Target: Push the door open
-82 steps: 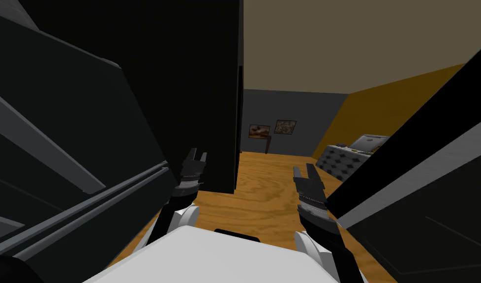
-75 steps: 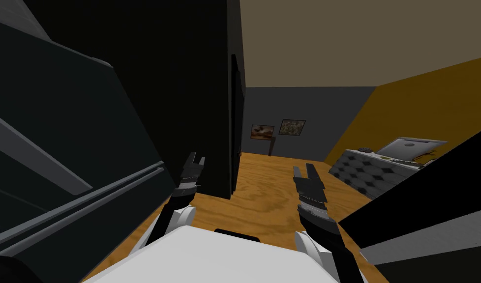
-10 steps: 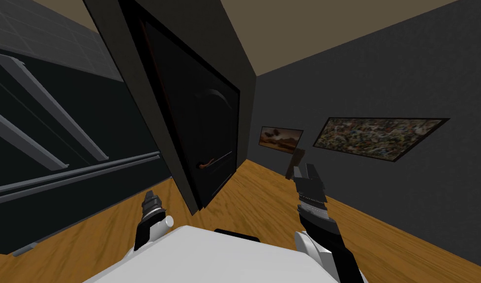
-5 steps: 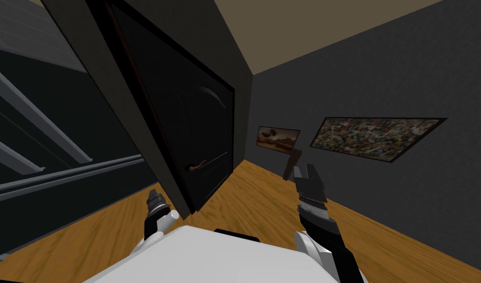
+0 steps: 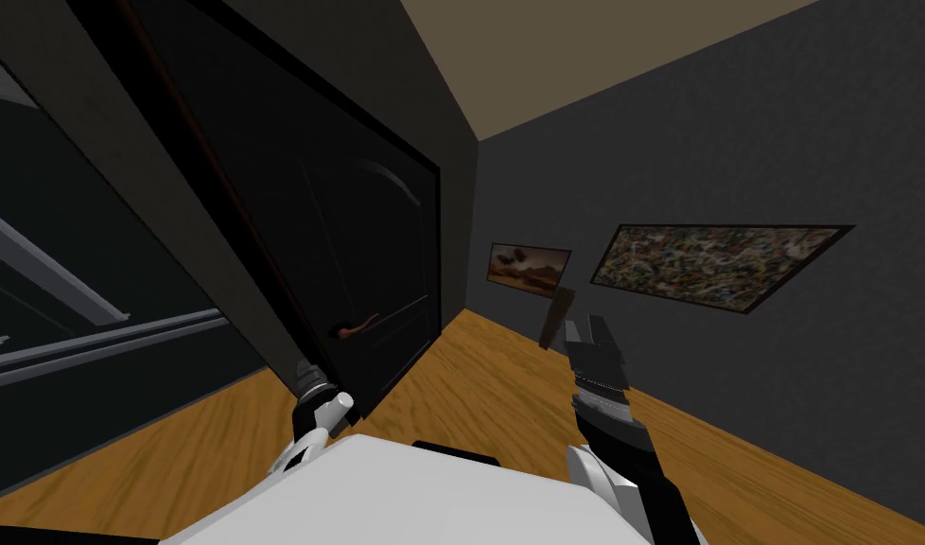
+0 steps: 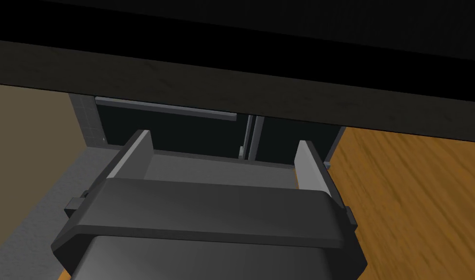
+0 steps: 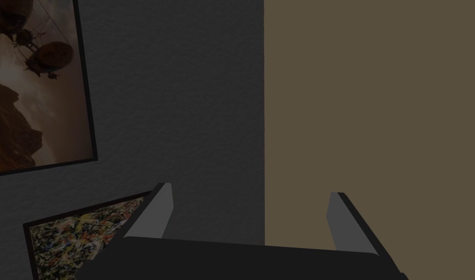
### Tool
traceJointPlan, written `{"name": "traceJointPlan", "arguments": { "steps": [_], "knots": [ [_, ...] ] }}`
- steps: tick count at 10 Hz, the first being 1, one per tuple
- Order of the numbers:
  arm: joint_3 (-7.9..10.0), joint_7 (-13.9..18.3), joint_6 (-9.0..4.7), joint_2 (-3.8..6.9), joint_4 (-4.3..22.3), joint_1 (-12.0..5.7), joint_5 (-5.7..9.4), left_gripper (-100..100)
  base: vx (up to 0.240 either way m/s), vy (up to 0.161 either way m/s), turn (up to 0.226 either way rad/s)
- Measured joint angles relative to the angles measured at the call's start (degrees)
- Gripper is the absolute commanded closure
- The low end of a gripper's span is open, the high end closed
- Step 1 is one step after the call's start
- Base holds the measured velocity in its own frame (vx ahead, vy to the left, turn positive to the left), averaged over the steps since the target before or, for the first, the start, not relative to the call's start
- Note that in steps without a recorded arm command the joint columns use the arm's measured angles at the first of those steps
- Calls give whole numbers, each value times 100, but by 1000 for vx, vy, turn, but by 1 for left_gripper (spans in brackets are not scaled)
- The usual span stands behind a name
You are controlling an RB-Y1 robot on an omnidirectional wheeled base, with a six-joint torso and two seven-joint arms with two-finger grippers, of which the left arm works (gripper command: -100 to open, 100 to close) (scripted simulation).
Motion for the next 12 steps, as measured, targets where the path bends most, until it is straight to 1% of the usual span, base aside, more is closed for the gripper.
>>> {"name": "traceJointPlan", "arguments": {
  "steps": [1,2,3,4,5,7,9,11,12],
  "knots": [
    [25,-7,-22,43,114,-99,11,-100,142,-133,-44],
    [50,-18,-35,61,180,-179,22,-100,141,-139,-46],
    [88,-50,-16,62,197,-265,38,-100,143,-131,-52],
    [105,-55,-51,120,349,-379,45,-100,136,-127,-43],
    [124,-65,-57,114,357,-428,53,-100,60,-57,-1],
    [128,-67,-56,122,372,-435,54,-100,110,114,-12],
    [140,-76,-40,124,342,-418,57,-100,127,191,-19],
    [144,-66,-67,178,426,-431,56,-100,112,213,-13],
    [148,-63,-68,186,424,-423,56,-100,46,101,-13]
  ]
}}
